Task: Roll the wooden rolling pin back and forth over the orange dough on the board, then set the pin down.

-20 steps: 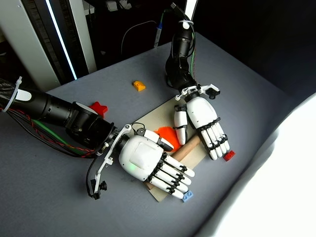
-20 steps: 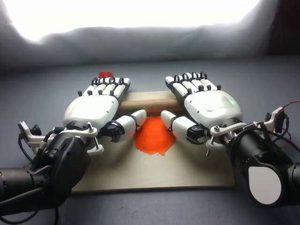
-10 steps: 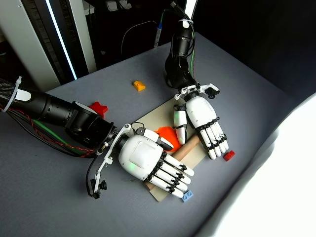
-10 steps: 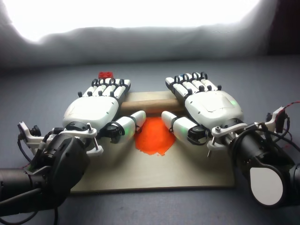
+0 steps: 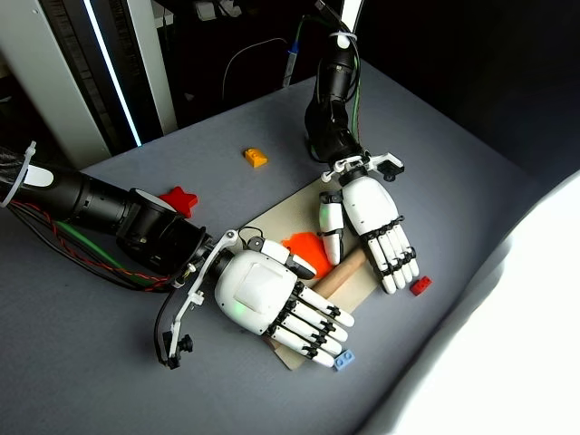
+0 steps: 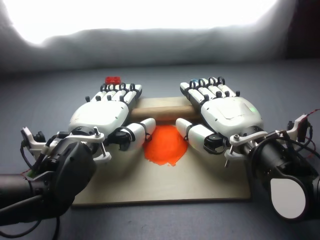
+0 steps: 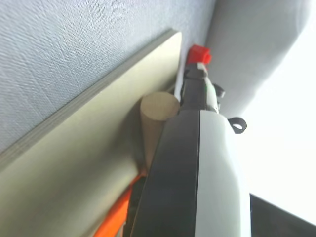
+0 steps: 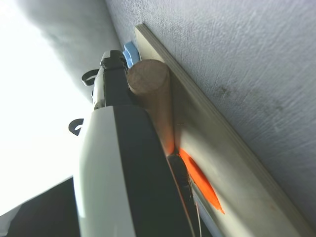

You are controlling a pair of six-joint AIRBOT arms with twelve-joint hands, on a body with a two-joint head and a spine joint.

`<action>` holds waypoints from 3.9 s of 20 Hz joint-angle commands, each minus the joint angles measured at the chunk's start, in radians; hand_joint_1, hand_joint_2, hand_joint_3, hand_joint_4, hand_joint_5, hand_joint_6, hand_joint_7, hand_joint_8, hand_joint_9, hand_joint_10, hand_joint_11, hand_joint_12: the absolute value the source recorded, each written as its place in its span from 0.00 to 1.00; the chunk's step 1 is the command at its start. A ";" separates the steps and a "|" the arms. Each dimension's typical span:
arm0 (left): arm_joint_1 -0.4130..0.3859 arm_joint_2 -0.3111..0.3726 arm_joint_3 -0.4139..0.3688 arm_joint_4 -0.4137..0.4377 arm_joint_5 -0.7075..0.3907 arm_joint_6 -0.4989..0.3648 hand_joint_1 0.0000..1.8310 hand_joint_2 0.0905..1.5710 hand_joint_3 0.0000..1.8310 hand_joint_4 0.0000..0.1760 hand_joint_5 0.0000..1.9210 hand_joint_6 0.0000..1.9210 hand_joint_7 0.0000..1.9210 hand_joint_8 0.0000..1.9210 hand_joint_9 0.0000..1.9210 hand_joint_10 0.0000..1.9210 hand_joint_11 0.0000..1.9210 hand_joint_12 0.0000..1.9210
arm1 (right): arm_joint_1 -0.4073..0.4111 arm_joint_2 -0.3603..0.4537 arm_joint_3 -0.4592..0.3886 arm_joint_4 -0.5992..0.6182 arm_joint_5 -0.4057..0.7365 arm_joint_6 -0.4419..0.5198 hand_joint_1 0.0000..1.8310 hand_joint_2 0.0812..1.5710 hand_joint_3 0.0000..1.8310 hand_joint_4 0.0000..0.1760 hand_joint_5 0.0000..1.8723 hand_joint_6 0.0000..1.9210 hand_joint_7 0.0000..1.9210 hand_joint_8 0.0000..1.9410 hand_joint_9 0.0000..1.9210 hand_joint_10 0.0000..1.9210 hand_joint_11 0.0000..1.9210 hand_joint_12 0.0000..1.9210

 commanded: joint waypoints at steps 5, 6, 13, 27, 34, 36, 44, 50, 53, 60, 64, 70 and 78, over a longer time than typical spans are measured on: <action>-0.020 0.021 -0.016 0.039 -0.072 0.002 0.00 0.91 0.00 0.00 0.00 0.00 0.00 0.00 0.00 0.00 0.00 0.00 | -0.012 0.009 -0.017 -0.036 -0.070 0.005 0.00 0.96 0.00 0.00 0.05 0.00 0.04 0.00 0.02 0.01 0.00 0.00; -0.024 0.024 -0.018 0.038 -0.068 0.002 0.00 0.91 0.00 0.00 0.00 0.00 0.00 0.00 0.00 0.00 0.00 0.00 | -0.014 0.010 -0.019 -0.036 -0.070 0.005 0.00 0.96 0.00 0.00 0.05 0.01 0.04 0.00 0.02 0.01 0.00 0.00; -0.031 0.036 -0.020 0.038 -0.064 -0.011 0.00 0.91 0.00 0.00 0.00 0.00 0.00 0.00 0.00 0.00 0.00 0.00 | -0.016 0.013 -0.027 -0.036 -0.073 -0.004 0.00 0.96 0.00 0.00 0.05 0.01 0.05 0.00 0.02 0.01 0.00 0.00; -0.024 0.044 -0.035 0.038 -0.034 -0.009 0.00 0.91 0.00 0.00 0.05 0.01 0.05 0.00 0.04 0.01 0.00 0.00 | -0.036 0.032 -0.084 -0.034 -0.088 -0.034 0.00 0.96 0.00 0.00 0.13 0.01 0.13 0.01 0.11 0.01 0.00 0.18; -0.007 0.054 -0.055 0.038 -0.027 -0.007 0.00 0.91 0.00 0.00 0.09 0.01 0.10 0.01 0.08 0.01 0.01 0.01 | -0.043 0.035 -0.099 -0.034 -0.099 -0.039 0.00 0.96 0.00 0.00 0.17 0.01 0.17 0.01 0.17 0.02 0.00 0.33; -0.002 0.061 -0.063 0.039 -0.029 -0.007 0.00 0.91 0.00 0.00 0.08 0.01 0.10 0.01 0.08 0.01 0.01 0.01 | -0.047 0.038 -0.107 -0.034 -0.099 -0.040 0.00 0.96 0.00 0.00 0.17 0.01 0.18 0.01 0.17 0.02 0.00 0.36; 0.021 0.078 -0.104 0.042 -0.049 -0.007 0.00 0.91 0.00 0.00 0.13 0.00 0.16 0.00 0.12 0.00 0.00 0.11 | -0.055 0.045 -0.124 -0.034 -0.103 -0.046 0.00 0.96 0.00 0.00 0.21 0.01 0.24 0.01 0.22 0.03 0.00 0.47; 0.031 0.091 -0.122 0.049 -0.049 -0.007 0.00 0.91 0.00 0.00 0.12 0.00 0.13 0.00 0.10 0.00 0.00 0.08 | -0.061 0.048 -0.133 -0.034 -0.109 -0.052 0.00 0.96 0.00 0.00 0.20 0.01 0.22 0.00 0.21 0.02 0.00 0.45; 0.033 0.097 -0.131 0.049 -0.049 -0.007 0.00 0.91 0.00 0.00 0.11 0.00 0.14 0.00 0.10 0.00 0.00 0.08 | -0.063 0.049 -0.139 -0.034 -0.113 -0.056 0.00 0.96 0.00 0.00 0.20 0.01 0.23 0.00 0.22 0.02 0.00 0.46; 0.043 0.114 -0.154 0.052 -0.049 -0.009 0.00 0.91 0.00 0.00 0.12 0.00 0.14 0.00 0.10 0.00 0.00 0.07 | -0.075 0.053 -0.158 -0.035 -0.125 -0.068 0.00 0.97 0.00 0.00 0.20 0.00 0.23 0.00 0.22 0.02 0.00 0.44; 0.048 0.119 -0.161 0.052 -0.049 -0.014 0.00 0.91 0.00 0.00 0.11 0.00 0.14 0.00 0.10 0.00 0.00 0.06 | -0.084 0.056 -0.168 -0.047 -0.134 -0.071 0.00 0.96 0.00 0.00 0.20 0.00 0.23 0.00 0.22 0.01 0.00 0.44; 0.065 0.121 -0.174 0.052 -0.046 -0.026 0.00 0.91 0.00 0.00 0.11 0.00 0.13 0.00 0.10 0.00 0.00 0.05 | -0.100 0.060 -0.184 -0.076 -0.165 -0.068 0.00 0.96 0.00 0.00 0.20 0.00 0.23 0.00 0.22 0.01 0.00 0.42; 0.091 0.115 -0.174 0.040 -0.043 -0.043 0.00 0.91 0.00 0.00 0.11 0.00 0.14 0.00 0.10 0.00 0.00 0.07 | -0.102 0.036 -0.183 -0.076 -0.207 -0.066 0.00 0.97 0.00 0.00 0.19 0.00 0.22 0.01 0.21 0.01 0.00 0.41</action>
